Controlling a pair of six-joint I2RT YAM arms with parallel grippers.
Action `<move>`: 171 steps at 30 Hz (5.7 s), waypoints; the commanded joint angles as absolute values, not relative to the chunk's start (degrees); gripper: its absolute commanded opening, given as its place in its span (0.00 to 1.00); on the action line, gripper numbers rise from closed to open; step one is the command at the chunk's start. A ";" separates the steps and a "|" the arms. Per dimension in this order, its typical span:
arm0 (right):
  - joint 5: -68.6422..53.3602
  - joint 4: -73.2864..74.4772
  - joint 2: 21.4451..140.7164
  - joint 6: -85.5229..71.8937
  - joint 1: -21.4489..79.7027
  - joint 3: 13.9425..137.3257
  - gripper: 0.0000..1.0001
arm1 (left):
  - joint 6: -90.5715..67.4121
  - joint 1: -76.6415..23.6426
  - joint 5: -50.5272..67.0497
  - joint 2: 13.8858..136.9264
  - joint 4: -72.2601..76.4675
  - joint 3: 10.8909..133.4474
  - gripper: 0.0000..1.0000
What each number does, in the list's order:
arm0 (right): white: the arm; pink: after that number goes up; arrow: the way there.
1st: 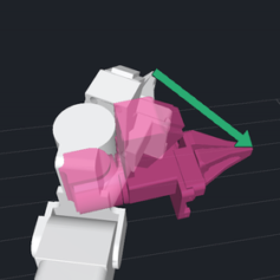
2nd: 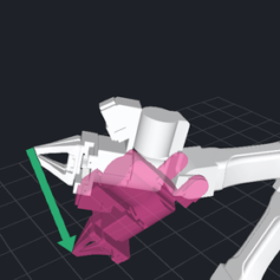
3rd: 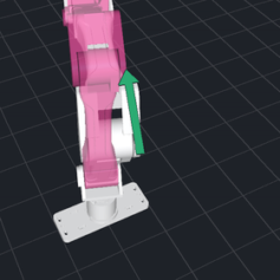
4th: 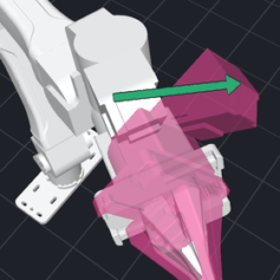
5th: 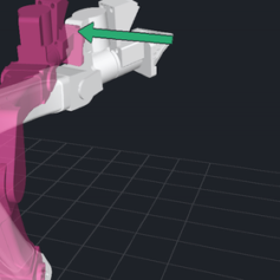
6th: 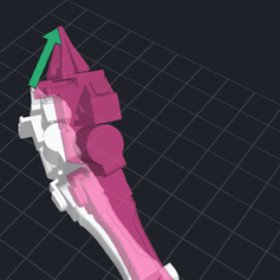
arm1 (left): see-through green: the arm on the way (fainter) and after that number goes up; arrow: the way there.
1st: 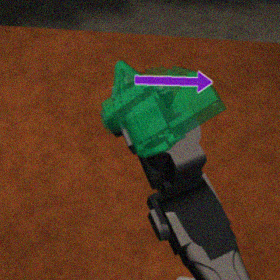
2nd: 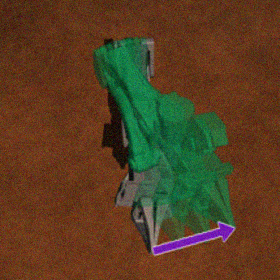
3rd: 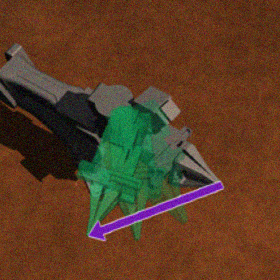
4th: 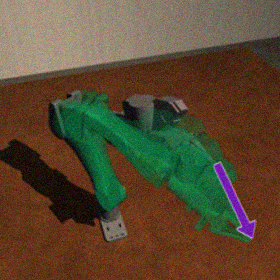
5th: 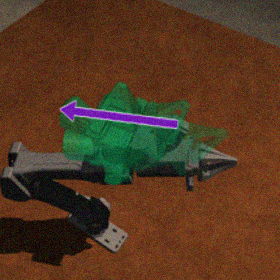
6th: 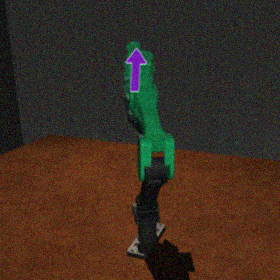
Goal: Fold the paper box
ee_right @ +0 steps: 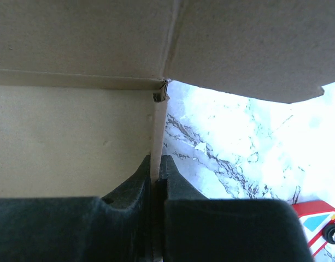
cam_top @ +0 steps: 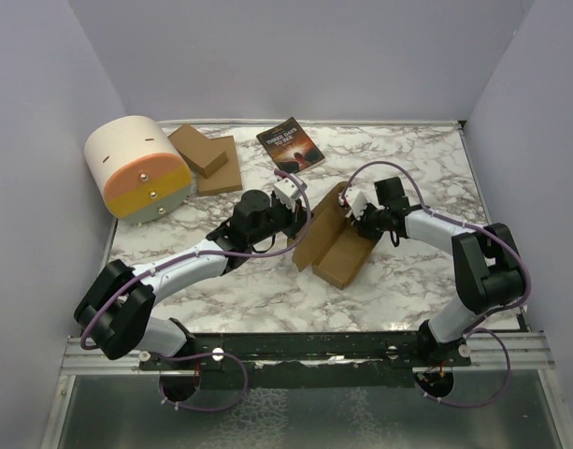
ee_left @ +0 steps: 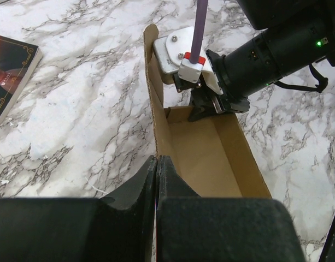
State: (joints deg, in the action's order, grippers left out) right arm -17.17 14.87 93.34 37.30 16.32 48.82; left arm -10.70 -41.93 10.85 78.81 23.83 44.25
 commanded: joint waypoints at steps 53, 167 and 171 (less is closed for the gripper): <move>-19.26 16.36 92.41 35.34 18.40 49.57 0.25 | -9.75 -42.01 9.60 78.13 24.83 46.23 0.00; -36.85 22.49 92.02 31.82 8.80 54.01 0.54 | -9.93 -42.10 10.69 81.26 24.04 49.90 0.00; -35.11 21.93 94.64 30.65 8.91 54.34 0.40 | -9.76 -42.10 11.83 81.62 25.03 49.40 0.00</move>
